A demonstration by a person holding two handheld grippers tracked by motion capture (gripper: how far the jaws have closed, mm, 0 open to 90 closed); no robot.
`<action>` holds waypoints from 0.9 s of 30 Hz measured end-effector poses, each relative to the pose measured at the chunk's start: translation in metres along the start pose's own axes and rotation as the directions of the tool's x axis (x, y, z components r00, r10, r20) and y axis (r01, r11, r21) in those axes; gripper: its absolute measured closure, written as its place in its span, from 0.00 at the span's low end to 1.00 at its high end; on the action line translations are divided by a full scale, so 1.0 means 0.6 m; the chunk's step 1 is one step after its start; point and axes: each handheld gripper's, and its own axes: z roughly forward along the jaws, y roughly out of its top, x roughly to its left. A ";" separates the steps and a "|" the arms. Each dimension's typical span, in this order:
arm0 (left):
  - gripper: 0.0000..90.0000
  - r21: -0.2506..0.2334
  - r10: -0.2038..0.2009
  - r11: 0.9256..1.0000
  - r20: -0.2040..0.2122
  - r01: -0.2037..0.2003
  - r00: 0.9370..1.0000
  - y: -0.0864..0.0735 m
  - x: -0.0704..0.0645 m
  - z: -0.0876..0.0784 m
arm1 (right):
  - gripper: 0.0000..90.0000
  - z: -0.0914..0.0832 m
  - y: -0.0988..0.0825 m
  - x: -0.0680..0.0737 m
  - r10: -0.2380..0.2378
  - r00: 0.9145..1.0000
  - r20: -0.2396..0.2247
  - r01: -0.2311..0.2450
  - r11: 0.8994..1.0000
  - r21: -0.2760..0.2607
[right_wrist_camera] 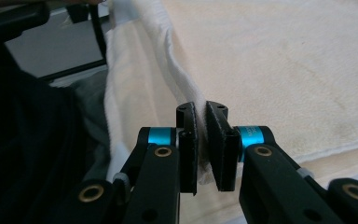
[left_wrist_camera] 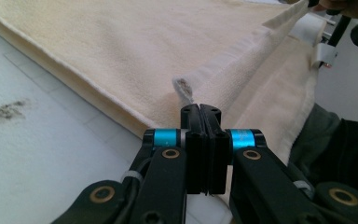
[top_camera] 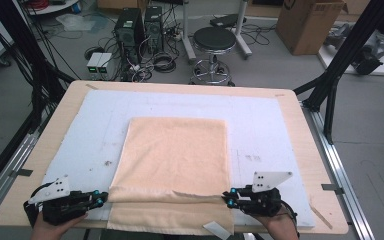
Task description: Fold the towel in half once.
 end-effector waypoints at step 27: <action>0.54 0.056 0.031 0.998 0.140 -0.039 0.990 -0.003 -0.045 0.012 | 0.57 0.063 -0.010 0.034 -0.045 0.985 -0.166 0.074 0.982 0.174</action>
